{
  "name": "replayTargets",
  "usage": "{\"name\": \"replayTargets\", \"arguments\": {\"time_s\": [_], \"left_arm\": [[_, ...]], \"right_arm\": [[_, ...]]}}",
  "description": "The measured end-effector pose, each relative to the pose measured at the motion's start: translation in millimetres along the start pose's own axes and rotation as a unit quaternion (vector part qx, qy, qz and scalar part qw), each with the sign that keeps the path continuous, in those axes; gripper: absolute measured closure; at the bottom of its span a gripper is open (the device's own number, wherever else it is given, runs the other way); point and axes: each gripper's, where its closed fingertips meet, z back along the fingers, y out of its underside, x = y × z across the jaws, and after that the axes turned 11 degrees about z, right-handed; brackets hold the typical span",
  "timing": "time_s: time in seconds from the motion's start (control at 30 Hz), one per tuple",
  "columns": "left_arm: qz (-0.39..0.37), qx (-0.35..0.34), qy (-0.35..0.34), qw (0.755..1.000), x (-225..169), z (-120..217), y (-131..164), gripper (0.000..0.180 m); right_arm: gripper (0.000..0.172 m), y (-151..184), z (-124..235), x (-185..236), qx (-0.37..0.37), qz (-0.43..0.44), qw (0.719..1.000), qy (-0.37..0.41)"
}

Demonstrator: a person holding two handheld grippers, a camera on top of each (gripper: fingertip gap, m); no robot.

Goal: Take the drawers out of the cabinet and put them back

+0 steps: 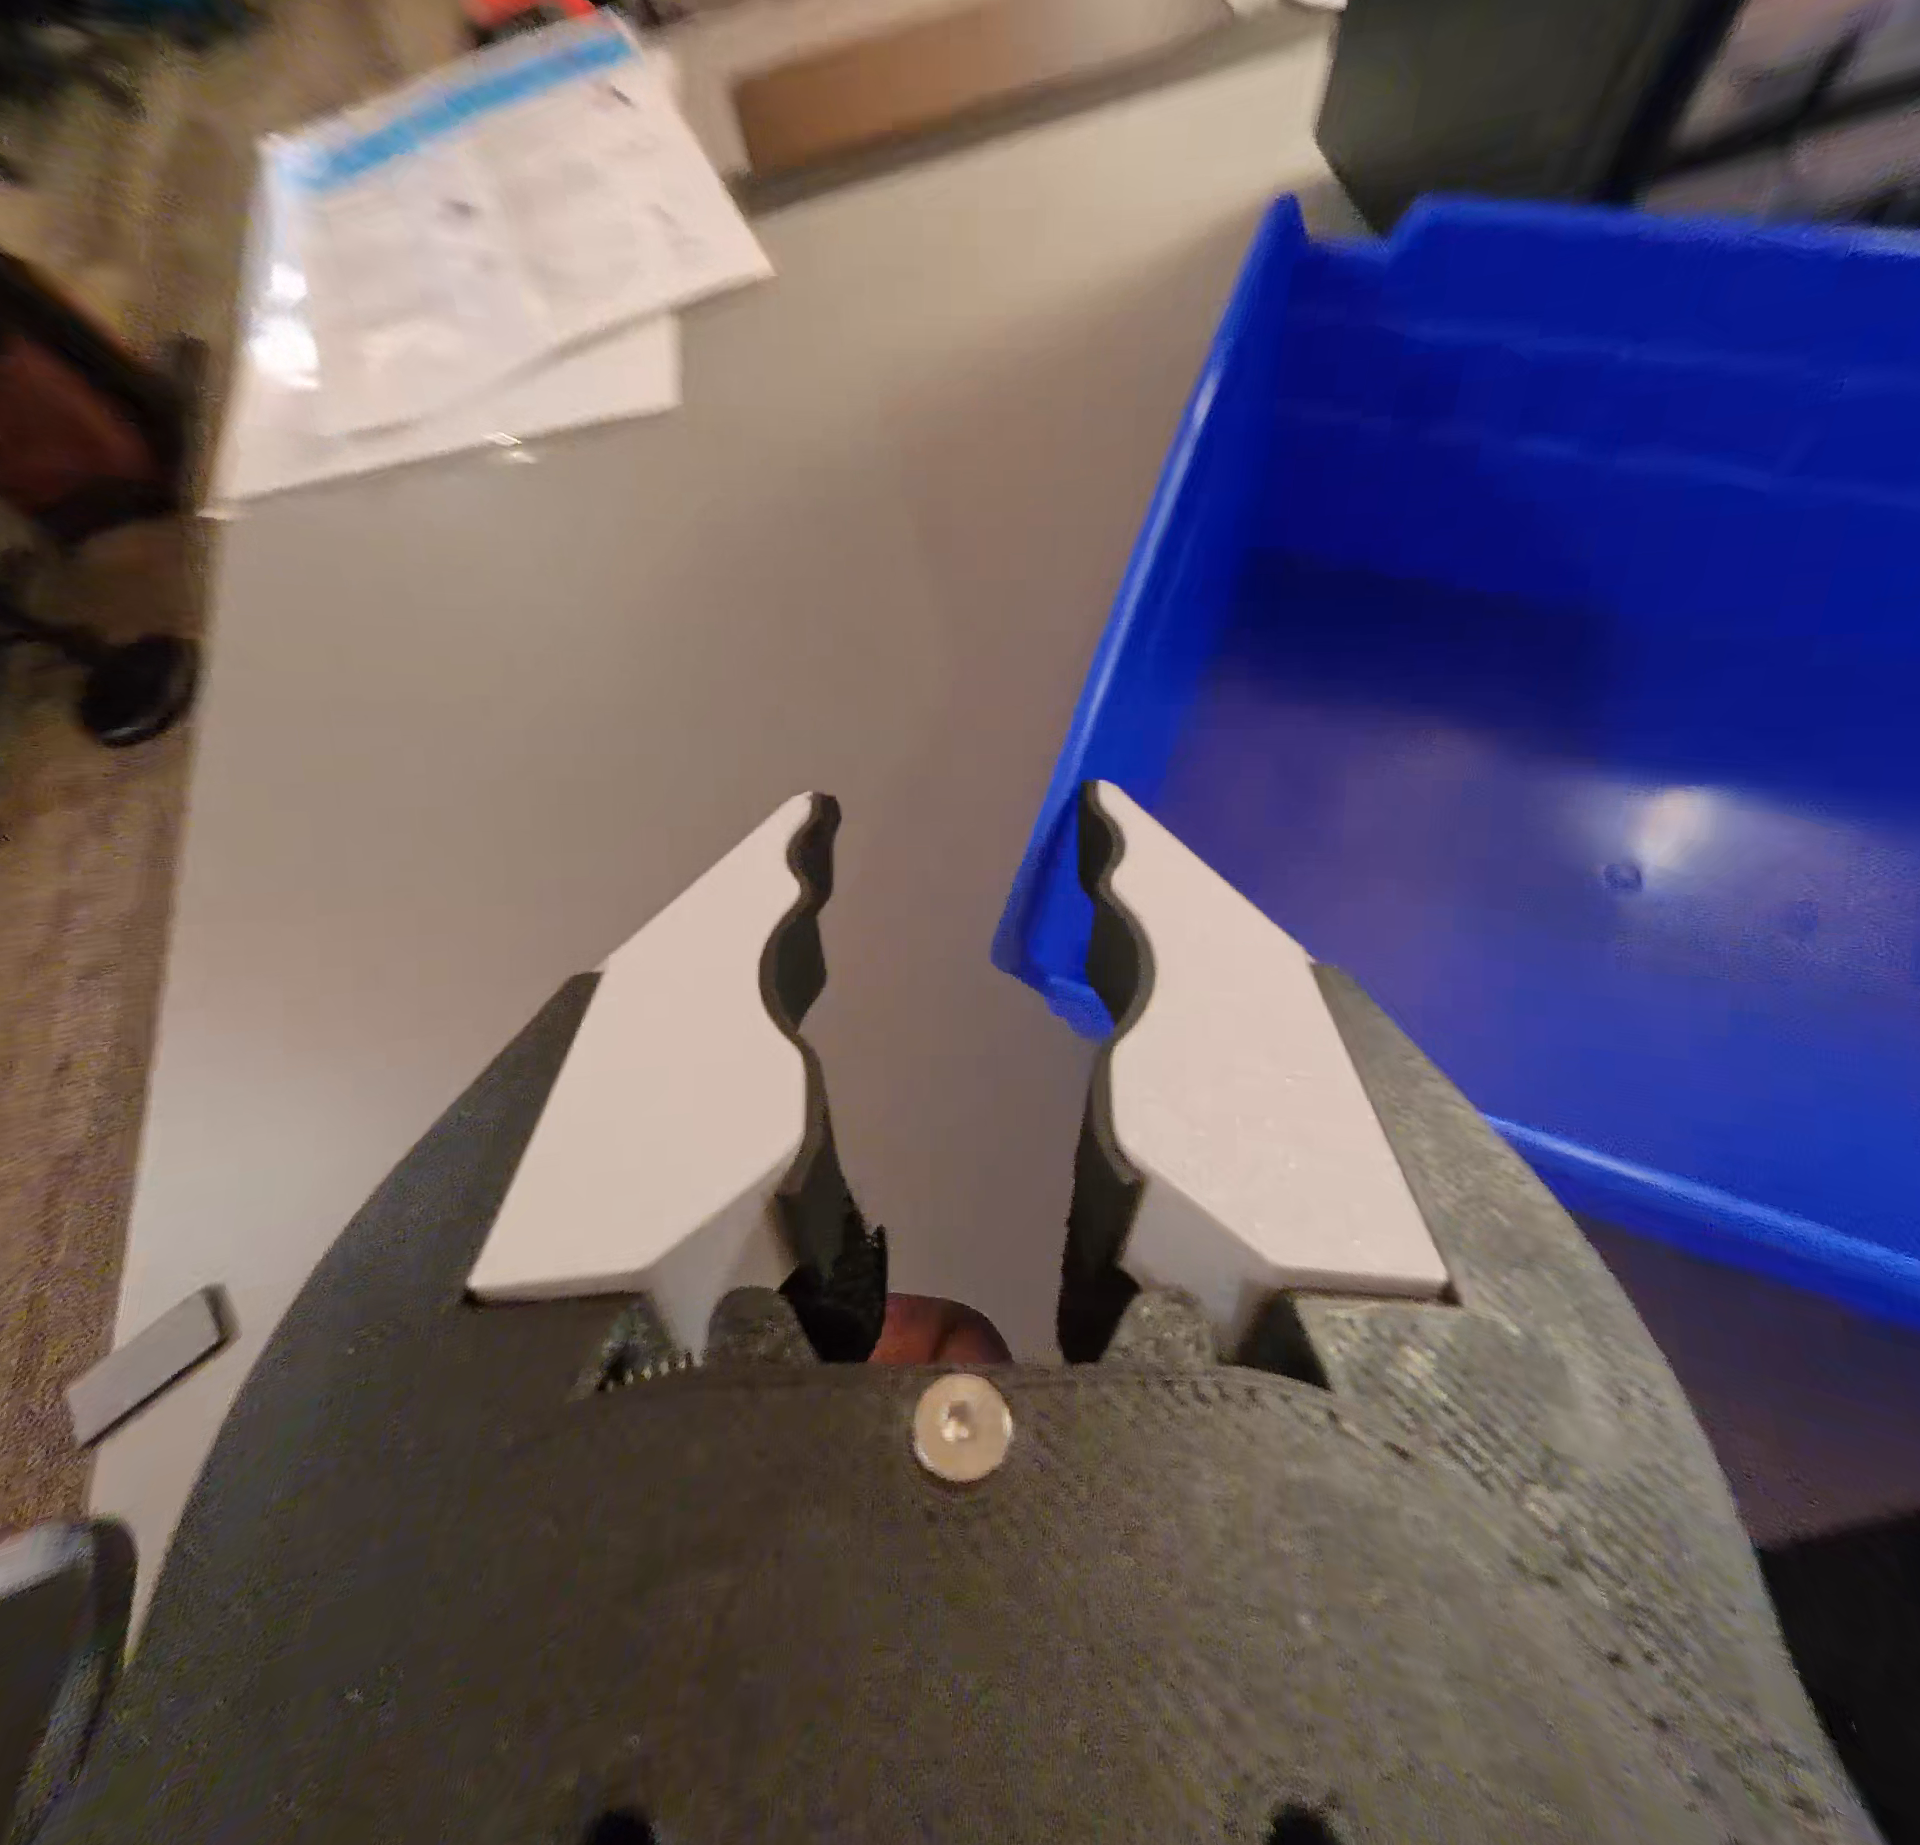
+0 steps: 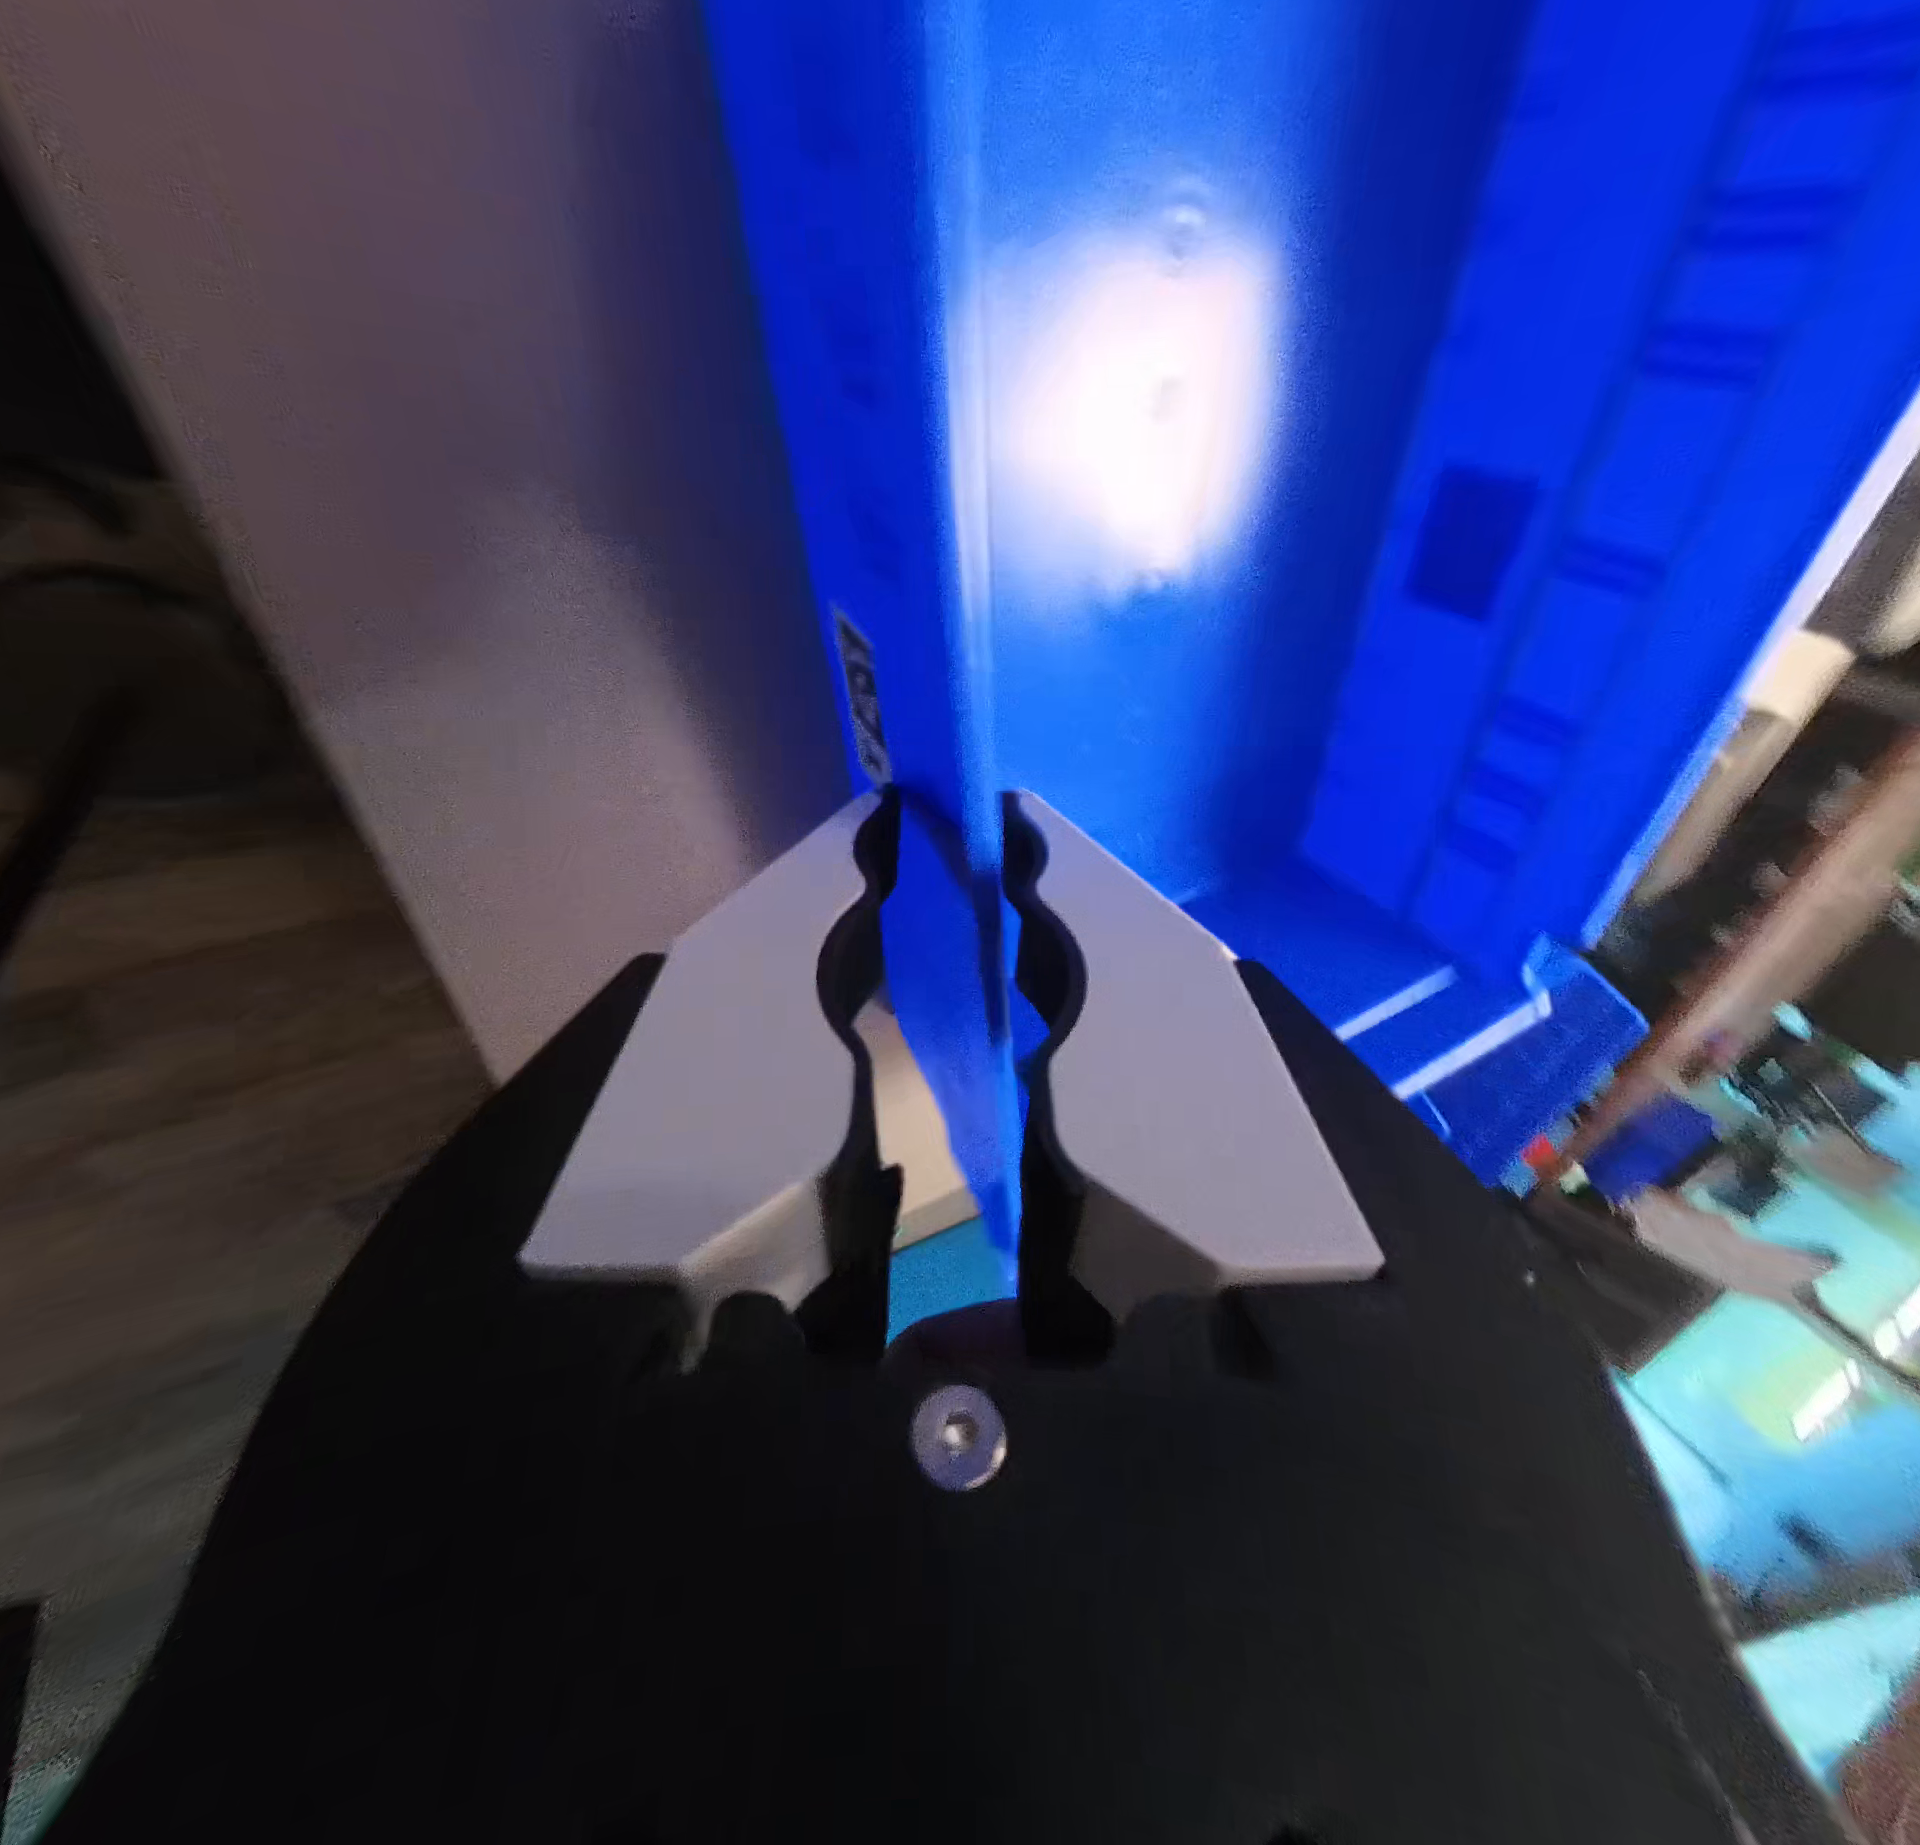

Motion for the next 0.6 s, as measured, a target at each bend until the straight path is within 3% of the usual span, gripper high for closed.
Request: {"name": "replayTargets", "arguments": {"time_s": [0.03,0.13,0.2,0.27,0.33,0.43,0.5,0.6], "left_arm": [[0.010,-0.029,-0.018,0.999,2,7,-5,0.130],[0.048,-0.109,-0.054,0.991,-3,39,-12,0.119],[0.081,-0.153,-0.039,0.984,-26,62,-8,0.116],[0.106,-0.191,-0.003,0.976,-63,79,2,0.114],[0.121,-0.221,0.015,0.968,-98,89,15,0.106],[0.132,-0.235,0.028,0.963,-146,91,34,0.089],[0.131,-0.228,0.030,0.964,-172,89,46,0.075],[0.113,-0.235,-0.002,0.965,-189,91,54,0.063]], "right_arm": [[0.144,5,2,-8,0.000,-0.024,0.999,0.030],[0.130,8,23,-28,-0.066,-0.135,0.982,0.117],[0.121,9,42,-37,-0.127,-0.244,0.944,0.181],[0.119,-2,59,-36,-0.216,-0.364,0.879,0.222],[0.103,-19,69,-30,-0.298,-0.466,0.796,0.246],[0.088,-46,63,-15,-0.345,-0.568,0.698,0.268],[0.075,-63,47,-8,-0.345,-0.616,0.656,0.266],[0.063,-76,25,-9,-0.320,-0.660,0.622,0.274]]}}
